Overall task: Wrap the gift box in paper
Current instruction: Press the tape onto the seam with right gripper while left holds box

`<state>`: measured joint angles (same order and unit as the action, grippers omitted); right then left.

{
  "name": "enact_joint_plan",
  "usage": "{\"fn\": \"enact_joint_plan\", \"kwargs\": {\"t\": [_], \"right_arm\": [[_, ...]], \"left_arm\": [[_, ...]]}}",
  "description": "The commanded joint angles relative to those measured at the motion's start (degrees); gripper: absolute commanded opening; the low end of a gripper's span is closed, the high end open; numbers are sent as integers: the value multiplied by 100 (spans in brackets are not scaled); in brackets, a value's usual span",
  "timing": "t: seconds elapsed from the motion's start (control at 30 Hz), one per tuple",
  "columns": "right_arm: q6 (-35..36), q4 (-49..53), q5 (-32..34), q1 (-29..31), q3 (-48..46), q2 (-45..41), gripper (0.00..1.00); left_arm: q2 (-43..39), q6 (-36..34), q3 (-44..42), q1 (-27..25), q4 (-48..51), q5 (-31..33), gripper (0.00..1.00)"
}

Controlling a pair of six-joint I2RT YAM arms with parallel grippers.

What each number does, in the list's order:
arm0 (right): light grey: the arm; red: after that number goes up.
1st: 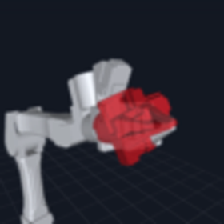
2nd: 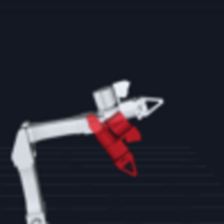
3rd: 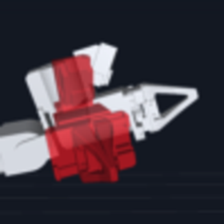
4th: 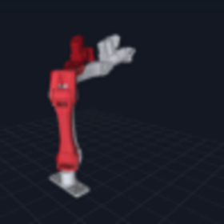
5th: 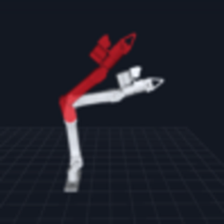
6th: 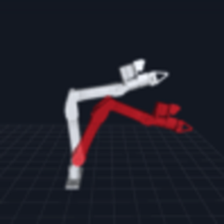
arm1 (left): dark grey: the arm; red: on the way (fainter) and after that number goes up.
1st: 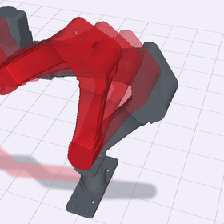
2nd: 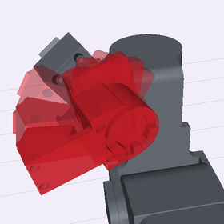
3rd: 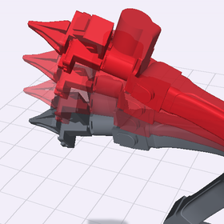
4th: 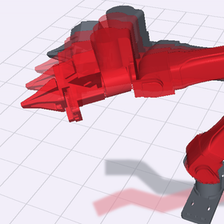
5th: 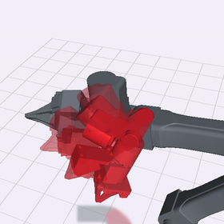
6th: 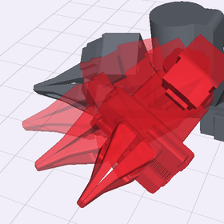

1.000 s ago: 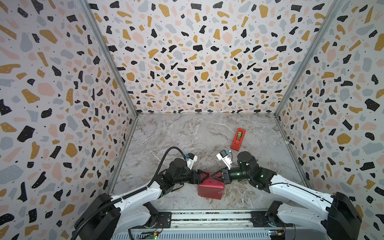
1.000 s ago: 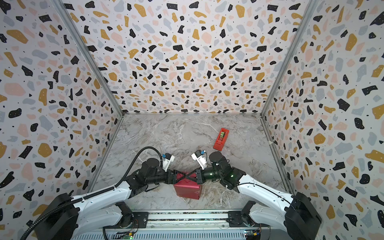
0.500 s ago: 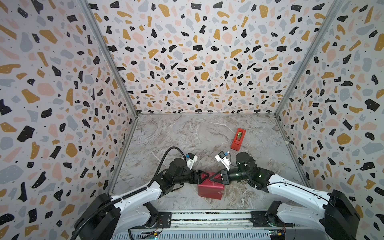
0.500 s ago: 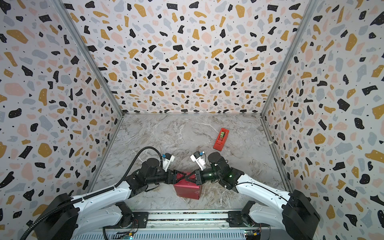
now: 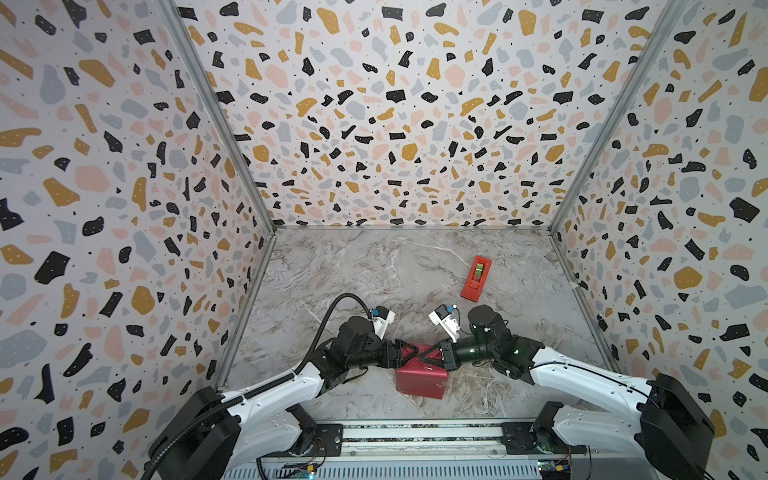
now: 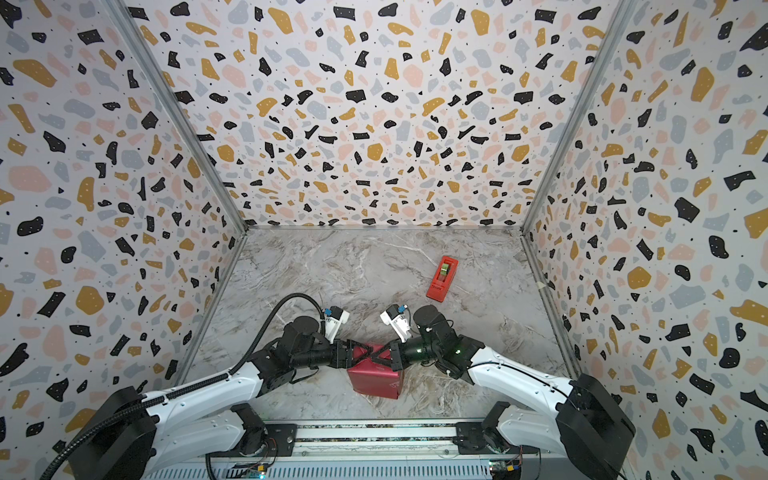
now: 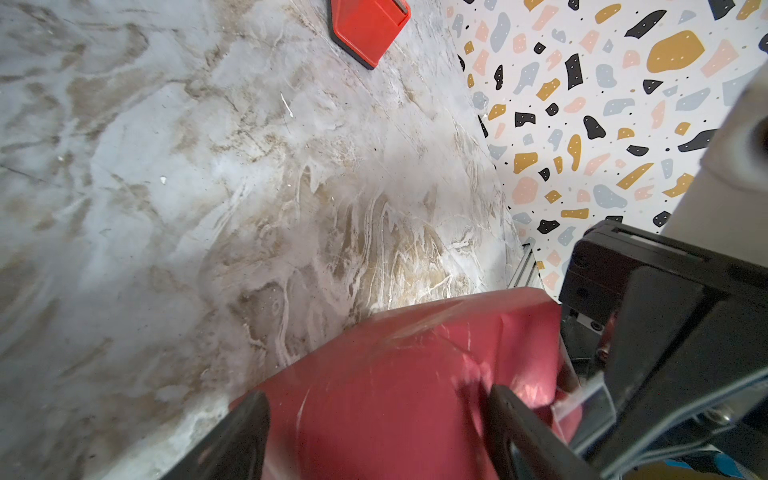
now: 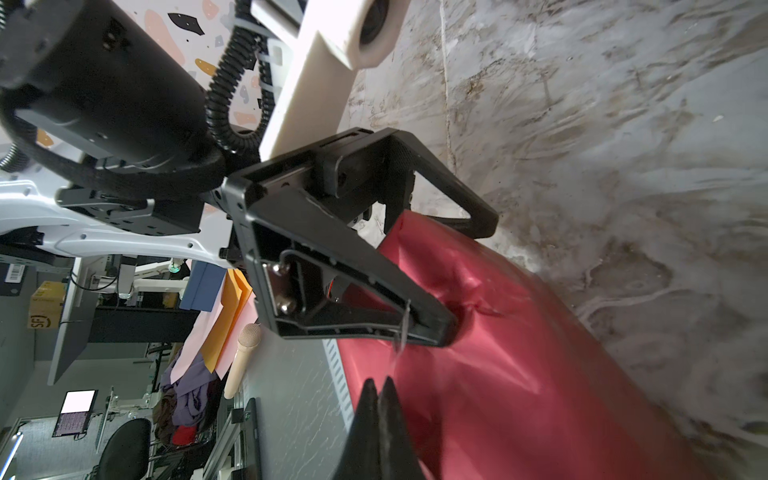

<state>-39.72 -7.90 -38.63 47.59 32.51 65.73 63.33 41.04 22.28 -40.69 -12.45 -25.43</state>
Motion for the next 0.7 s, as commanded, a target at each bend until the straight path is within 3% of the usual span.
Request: {"fn": "enact_joint_plan", "kwargs": {"t": [0.0,0.43,0.67], "right_arm": [[342,137,187,13,-66,11,0],[1526,395,796,140,-333,-181,0],[2124,520,1496,493,-473,-293,12]], "left_arm": [[198,-322,-311,-16,1658,344,81],[228,-309,-312,-18,1623,327,81],[261,-307,-288,-18,1604,305,81]]}}
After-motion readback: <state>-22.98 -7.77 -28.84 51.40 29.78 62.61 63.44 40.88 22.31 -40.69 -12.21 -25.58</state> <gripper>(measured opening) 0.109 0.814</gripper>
